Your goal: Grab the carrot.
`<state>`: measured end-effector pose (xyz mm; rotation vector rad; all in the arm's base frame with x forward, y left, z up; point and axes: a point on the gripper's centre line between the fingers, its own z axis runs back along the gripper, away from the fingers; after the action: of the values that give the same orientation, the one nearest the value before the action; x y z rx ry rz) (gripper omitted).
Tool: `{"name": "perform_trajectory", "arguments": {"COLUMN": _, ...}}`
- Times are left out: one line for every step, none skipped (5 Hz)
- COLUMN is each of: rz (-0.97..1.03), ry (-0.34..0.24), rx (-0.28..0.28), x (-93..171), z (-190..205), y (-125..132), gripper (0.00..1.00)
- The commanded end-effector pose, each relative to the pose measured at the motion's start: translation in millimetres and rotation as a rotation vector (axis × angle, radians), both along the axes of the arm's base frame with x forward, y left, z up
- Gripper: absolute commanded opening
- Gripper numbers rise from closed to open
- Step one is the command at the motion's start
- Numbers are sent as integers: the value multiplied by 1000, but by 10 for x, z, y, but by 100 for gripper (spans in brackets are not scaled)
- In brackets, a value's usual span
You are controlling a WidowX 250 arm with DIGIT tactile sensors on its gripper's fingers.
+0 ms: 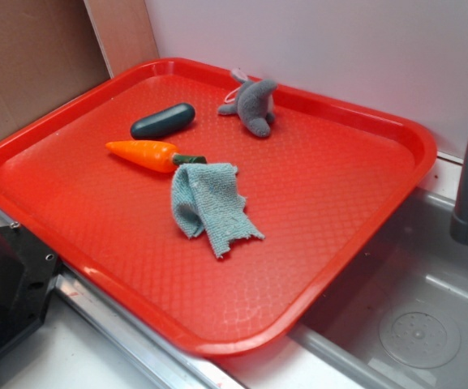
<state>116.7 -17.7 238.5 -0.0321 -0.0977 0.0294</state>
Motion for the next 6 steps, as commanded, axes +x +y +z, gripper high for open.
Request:
{"name": "perform_trajectory", "arguments": {"rz": 0, "ry": 0, "rx": 0, "x": 0, "z": 0, "y": 0, "gripper": 100}}
{"name": "perform_trajectory", "arguments": {"rz": 197, "ry": -36, "rx": -15, "x": 97, "z": -57, "y": 54, "gripper": 100}}
{"name": "perform_trajectory", "arguments": {"rz": 447, "ry": -74, "rx": -82, "x": 213, "z": -180, "y": 138, "gripper": 100}}
{"name": "perform_trajectory", "arguments": {"rz": 695, "ry": -119, "rx": -98, "x": 267, "z": -269, "y": 204, "gripper": 100}}
{"name": "perform_trajectory", "arguments": {"rz": 948, "ry": -107, "rx": -111, "x": 413, "z": -529, "y": 304, "gripper": 100}}
{"name": "perform_trajectory", "arguments": {"rz": 1203, "ry": -70, "rx": -141, "x": 545, "z": -783, "y": 392, "gripper": 100}}
